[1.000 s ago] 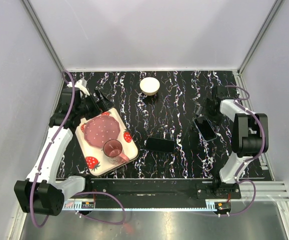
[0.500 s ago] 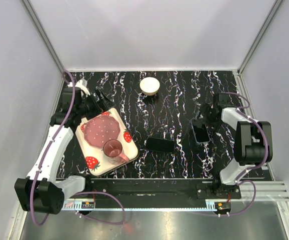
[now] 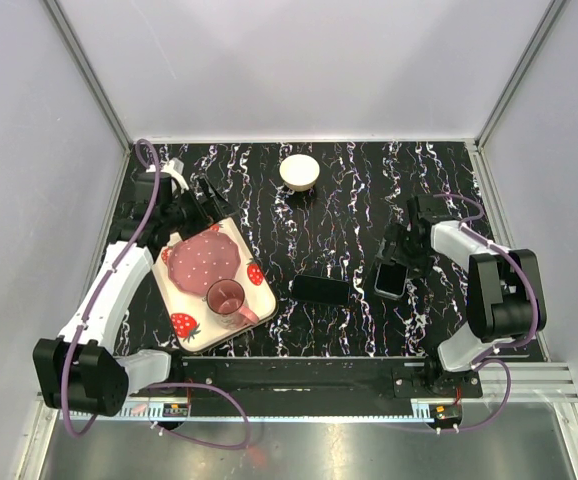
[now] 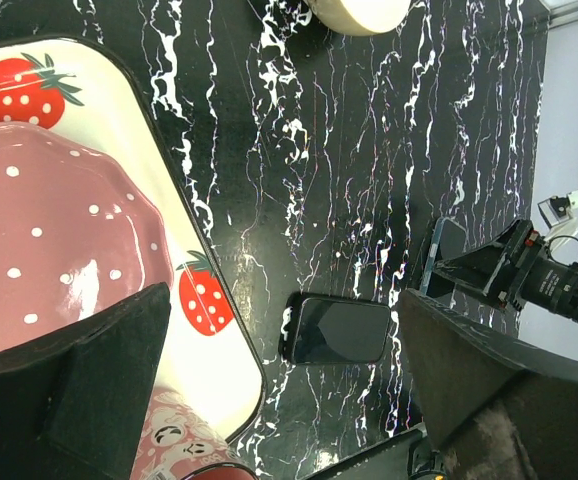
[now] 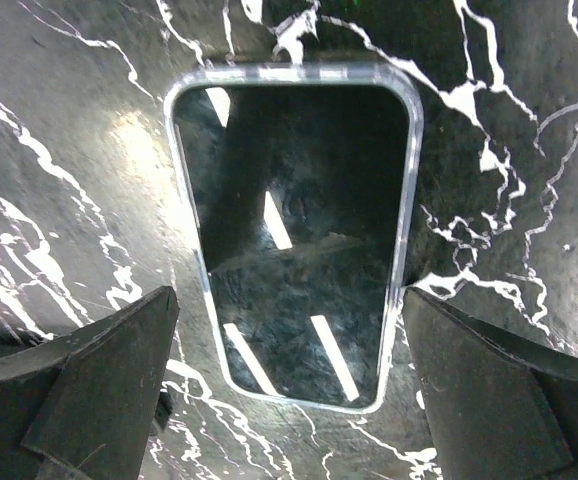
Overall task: Take the phone out of the phone case
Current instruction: Pick up the phone at the center of the board.
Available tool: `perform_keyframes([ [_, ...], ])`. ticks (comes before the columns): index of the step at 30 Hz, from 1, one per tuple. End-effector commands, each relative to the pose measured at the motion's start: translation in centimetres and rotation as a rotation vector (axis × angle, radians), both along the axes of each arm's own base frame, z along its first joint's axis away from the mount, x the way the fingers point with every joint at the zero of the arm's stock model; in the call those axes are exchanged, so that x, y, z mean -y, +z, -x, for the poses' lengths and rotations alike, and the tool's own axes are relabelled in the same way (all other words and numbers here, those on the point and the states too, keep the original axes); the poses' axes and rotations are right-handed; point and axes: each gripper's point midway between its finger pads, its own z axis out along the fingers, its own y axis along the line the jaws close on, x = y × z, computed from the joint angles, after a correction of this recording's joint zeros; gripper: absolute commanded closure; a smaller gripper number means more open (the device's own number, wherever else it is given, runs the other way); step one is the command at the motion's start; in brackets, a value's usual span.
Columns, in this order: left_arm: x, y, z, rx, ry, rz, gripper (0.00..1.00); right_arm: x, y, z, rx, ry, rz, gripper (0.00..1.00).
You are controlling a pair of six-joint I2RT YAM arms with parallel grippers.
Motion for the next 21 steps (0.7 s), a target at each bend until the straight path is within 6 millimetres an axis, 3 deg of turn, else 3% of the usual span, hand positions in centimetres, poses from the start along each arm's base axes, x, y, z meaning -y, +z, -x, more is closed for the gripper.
perform_keyframes([
  [1, 1.2, 1.0, -1.0, 0.039, -0.033, 0.031, 0.01, 0.4, -0.4, 2.0, -0.088, 0.014, 0.091, 0.00],
  [13, 2.3, 0.5, -1.3, 0.019, -0.072, 0.023, 0.01, -0.1, -2.2, 2.9, -0.153, 0.028, 0.203, 0.04],
  [16, 2.9, 0.9, -1.6, 0.036, -0.107, 0.009, 0.01, -0.9, -2.2, 2.9, -0.155, 0.041, 0.162, 0.18],
  [21, 4.7, 1.6, -1.1, 0.050, -0.187, -0.034, 0.01, -2.6, -0.6, 1.9, -0.083, 0.043, 0.062, 0.48],
])
